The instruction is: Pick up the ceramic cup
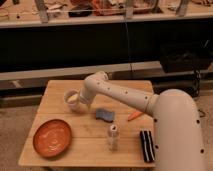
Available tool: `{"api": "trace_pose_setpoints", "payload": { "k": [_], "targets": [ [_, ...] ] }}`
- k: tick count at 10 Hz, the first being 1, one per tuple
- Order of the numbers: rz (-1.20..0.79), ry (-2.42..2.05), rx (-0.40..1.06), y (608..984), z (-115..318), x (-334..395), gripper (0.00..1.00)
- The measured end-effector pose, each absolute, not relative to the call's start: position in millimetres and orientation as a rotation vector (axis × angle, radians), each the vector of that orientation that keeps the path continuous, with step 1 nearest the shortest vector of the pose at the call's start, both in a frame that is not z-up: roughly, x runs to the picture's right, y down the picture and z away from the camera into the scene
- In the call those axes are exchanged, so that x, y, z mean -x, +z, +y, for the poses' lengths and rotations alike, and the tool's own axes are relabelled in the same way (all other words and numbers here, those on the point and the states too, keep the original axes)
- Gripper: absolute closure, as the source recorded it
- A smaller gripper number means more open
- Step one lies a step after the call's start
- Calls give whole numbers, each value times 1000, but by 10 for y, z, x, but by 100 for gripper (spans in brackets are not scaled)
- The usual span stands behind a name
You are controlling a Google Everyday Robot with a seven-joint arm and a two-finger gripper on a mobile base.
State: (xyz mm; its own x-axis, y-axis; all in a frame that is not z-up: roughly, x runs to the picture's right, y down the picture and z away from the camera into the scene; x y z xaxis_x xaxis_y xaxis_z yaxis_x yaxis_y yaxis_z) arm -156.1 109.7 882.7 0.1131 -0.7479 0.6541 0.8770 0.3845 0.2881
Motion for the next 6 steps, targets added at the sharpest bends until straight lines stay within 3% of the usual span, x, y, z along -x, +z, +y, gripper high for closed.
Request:
{"api": "trace_pose_setpoints", "payload": {
  "k": [6],
  "targets": [
    [-833, -1207, 189, 8838, 1107, 1564, 20]
  ]
}}
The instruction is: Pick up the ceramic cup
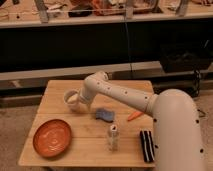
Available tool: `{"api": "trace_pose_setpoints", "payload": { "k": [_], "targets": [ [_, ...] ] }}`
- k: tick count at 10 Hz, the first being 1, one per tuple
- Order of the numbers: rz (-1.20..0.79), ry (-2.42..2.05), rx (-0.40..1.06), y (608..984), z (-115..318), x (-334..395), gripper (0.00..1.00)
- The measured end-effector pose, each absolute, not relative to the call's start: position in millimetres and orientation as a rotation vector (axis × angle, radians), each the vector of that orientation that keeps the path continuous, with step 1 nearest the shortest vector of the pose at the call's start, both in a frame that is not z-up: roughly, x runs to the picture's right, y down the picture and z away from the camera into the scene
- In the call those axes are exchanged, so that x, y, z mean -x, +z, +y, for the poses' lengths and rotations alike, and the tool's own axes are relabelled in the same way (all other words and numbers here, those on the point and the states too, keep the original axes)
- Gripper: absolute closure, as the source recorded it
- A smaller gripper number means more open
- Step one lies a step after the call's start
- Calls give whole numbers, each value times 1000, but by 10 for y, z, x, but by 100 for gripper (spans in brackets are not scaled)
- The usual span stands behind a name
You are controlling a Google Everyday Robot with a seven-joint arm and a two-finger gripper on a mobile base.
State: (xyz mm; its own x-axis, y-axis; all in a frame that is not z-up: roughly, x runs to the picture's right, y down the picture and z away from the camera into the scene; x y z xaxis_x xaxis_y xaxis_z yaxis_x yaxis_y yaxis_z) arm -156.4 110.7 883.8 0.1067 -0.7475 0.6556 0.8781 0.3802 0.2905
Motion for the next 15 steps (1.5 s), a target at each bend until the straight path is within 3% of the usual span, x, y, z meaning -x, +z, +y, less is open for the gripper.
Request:
{"api": "trace_pose_setpoints", "payload": {
  "k": [4, 6, 8, 13, 15],
  "targets": [
    [-836, -1211, 190, 8845, 1112, 1566, 22],
    [-837, -1214, 191, 8850, 1115, 1570, 34],
    [-837, -1215, 191, 8852, 1116, 1570, 38],
    [-822, -1231, 199, 8837, 1095, 1579, 87],
    [-805, -1247, 197, 8778, 1045, 1551, 99]
  ]
}}
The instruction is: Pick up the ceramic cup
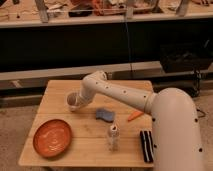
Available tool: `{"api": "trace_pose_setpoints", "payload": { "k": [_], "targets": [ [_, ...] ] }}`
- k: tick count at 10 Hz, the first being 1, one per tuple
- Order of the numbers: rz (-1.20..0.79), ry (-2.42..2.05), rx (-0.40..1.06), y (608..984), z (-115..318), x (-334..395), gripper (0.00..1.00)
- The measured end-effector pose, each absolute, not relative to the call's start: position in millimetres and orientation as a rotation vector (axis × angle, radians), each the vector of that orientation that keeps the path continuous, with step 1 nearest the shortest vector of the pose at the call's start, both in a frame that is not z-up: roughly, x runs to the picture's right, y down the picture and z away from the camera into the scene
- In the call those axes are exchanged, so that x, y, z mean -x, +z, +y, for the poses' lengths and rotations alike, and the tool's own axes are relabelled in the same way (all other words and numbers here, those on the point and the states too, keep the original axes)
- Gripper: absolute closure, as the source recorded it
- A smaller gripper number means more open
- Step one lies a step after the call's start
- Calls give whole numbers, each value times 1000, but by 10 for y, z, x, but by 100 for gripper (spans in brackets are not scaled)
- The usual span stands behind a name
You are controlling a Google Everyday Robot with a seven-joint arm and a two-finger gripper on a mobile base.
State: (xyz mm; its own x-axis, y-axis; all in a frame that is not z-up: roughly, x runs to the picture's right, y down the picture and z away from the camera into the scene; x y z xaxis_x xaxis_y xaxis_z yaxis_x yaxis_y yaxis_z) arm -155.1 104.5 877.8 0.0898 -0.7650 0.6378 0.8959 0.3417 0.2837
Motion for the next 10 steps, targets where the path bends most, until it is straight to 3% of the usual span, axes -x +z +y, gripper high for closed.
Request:
{"api": "trace_pose_setpoints", "payload": {
  "k": [10],
  "targets": [
    [-790, -1313, 194, 8220, 611, 1477, 100]
  ]
}}
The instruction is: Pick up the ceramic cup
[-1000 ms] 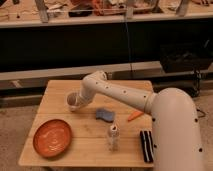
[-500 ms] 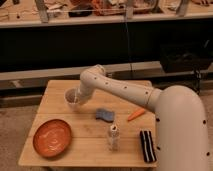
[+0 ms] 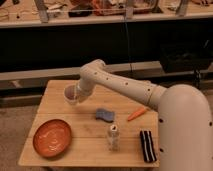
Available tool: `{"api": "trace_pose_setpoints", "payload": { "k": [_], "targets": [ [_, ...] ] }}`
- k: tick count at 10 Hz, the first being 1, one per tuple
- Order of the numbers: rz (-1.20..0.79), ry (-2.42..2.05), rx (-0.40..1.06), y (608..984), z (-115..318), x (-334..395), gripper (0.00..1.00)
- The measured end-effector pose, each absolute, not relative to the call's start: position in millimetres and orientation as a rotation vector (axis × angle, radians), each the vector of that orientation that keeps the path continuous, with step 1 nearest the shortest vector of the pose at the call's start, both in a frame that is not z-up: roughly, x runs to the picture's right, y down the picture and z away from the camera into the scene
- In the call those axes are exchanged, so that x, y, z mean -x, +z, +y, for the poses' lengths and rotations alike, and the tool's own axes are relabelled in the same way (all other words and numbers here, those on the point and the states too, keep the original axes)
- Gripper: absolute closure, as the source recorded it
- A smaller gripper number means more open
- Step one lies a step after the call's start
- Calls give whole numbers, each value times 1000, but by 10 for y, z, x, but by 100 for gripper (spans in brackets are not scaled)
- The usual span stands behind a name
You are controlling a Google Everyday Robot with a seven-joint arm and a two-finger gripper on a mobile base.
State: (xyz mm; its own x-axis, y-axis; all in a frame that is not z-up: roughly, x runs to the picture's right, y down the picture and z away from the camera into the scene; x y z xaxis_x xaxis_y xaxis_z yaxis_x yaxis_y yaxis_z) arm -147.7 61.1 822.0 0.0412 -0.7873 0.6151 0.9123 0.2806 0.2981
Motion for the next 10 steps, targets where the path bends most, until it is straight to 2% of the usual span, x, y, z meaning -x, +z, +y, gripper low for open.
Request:
{"api": "trace_pose_setpoints", "payload": {
  "k": [10],
  "targets": [
    [-795, -1356, 210, 7797, 96, 1398, 100]
  ]
}}
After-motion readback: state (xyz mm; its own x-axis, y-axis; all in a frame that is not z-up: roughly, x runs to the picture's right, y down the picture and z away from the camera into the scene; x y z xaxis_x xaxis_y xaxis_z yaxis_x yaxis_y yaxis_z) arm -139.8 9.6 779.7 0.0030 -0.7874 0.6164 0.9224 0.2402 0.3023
